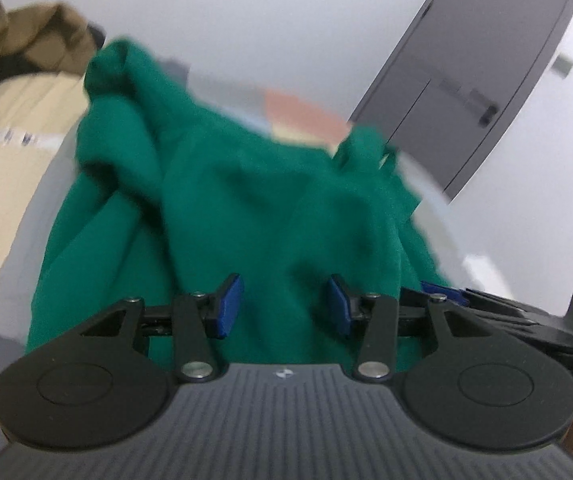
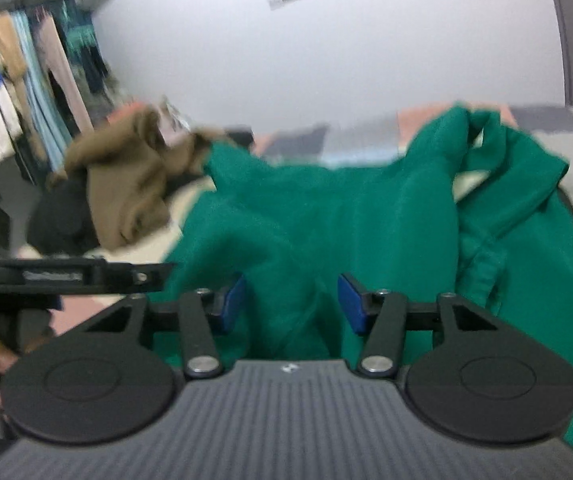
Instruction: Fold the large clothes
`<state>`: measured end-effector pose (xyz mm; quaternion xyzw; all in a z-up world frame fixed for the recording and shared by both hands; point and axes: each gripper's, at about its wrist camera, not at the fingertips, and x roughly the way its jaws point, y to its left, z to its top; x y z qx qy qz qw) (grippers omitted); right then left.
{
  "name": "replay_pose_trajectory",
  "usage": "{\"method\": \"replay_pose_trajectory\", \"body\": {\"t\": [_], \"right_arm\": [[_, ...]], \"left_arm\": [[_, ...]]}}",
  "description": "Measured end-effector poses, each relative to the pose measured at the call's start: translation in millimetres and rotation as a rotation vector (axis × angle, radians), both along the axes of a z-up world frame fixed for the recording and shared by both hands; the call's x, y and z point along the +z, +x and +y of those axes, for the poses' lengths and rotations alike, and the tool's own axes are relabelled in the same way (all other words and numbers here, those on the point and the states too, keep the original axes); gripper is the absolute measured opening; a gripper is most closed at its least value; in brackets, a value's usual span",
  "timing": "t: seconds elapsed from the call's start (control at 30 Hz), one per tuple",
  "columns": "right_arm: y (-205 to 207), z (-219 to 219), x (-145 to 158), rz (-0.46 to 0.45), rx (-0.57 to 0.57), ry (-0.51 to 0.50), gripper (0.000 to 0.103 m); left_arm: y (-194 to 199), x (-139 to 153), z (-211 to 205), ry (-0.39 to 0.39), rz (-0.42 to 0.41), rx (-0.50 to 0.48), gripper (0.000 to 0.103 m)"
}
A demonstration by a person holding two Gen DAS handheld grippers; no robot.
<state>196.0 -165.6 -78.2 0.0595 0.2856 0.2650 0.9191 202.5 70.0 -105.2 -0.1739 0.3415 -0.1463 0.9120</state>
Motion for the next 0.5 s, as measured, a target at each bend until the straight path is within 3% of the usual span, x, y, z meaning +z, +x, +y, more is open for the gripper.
{"method": "replay_pose_trajectory", "body": {"t": [0.13,0.2,0.43,0.5], "right_arm": [[15.9,14.0,-35.4,0.105,-0.003,-0.116,0.053],[15.7,16.3,-43.4,0.106,0.003,-0.135,0.053],[8.9,-3.2,-25.6,0.068,-0.024,-0.006,0.054],[7.5,-13.4,-15.0,0.046,-0.052,0.047,0.061]], "left_arm": [[12.8,-23.0,-4.4,0.047,0.106,0.0,0.052],[17.7,-31.4,-8.0,0.071,0.123,0.001,0.052],[15.8,-18.9,-1.0,0.038,0.11,0.03,0.053],[11.4,-9.6,1.1,0.034,0.075,0.034,0.058]]}}
